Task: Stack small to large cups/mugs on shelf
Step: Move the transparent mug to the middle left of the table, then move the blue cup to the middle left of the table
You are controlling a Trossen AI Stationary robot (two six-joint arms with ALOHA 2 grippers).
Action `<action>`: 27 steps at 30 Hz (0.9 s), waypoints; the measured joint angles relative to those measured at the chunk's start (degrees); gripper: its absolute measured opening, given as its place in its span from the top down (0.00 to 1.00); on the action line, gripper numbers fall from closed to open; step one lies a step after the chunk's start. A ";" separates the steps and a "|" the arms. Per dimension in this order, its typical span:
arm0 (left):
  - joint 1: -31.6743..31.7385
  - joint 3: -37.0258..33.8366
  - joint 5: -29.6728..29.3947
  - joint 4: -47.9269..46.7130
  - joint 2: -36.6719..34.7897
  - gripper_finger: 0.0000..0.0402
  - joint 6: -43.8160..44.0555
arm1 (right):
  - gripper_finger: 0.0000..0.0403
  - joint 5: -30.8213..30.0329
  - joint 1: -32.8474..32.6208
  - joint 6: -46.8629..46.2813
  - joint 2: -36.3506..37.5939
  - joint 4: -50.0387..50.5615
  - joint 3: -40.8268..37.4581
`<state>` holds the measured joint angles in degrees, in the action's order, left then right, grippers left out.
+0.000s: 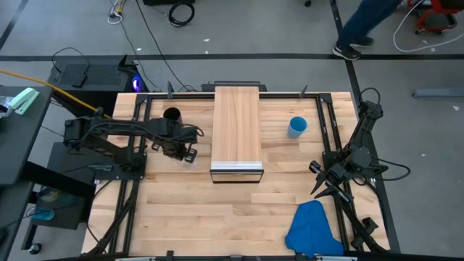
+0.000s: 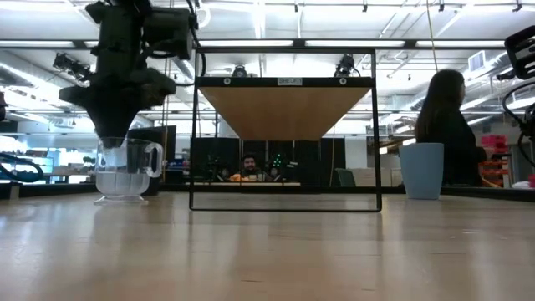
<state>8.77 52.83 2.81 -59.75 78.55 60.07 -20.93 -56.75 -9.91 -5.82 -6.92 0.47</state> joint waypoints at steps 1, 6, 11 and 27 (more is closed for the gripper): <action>-0.02 0.35 0.00 0.09 -0.31 0.77 0.50 | 0.80 0.00 0.00 0.00 -0.02 0.00 0.00; -0.01 1.58 0.02 -1.04 -2.08 0.73 0.93 | 0.80 0.01 0.00 -0.01 -0.01 -0.57 0.00; -0.02 3.15 0.02 -3.40 -4.33 0.70 2.45 | 0.80 0.00 0.00 -3.07 0.00 -3.34 0.00; -0.02 9.72 -1.17 -3.00 -10.98 0.69 3.82 | 0.80 -0.01 0.00 -0.44 0.00 -33.21 0.00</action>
<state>8.75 62.56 1.64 -62.75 67.57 63.89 -20.94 -56.75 -10.35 -5.82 -40.13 0.47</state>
